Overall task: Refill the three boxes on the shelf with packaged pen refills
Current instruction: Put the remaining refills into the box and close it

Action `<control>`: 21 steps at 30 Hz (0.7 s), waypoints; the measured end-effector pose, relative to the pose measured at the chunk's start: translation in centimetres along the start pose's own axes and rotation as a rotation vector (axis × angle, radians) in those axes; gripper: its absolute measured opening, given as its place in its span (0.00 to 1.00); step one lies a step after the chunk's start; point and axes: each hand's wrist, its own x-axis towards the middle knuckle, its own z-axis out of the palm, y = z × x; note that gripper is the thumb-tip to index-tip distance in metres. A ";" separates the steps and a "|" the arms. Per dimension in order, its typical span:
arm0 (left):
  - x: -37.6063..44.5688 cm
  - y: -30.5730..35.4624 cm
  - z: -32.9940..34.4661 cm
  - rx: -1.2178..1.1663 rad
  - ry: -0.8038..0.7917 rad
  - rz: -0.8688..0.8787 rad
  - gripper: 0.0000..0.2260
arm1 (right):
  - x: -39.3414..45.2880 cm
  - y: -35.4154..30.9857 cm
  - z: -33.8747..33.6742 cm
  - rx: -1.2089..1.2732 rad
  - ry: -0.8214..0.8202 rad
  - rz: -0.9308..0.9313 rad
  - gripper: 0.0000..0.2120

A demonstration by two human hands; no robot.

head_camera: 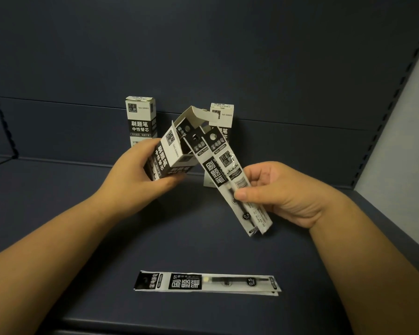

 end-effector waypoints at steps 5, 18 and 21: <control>0.0 0.0 0.0 -0.021 -0.001 -0.003 0.24 | -0.3 -0.3 0.1 0.004 -0.005 -0.013 0.12; 0.0 0.4 -0.4 -0.047 -0.006 -0.022 0.23 | 0.3 -0.3 0.8 0.089 0.117 -0.046 0.15; 0.0 0.6 -0.3 -0.051 -0.026 -0.007 0.22 | 0.4 -0.3 1.1 0.131 0.159 -0.130 0.12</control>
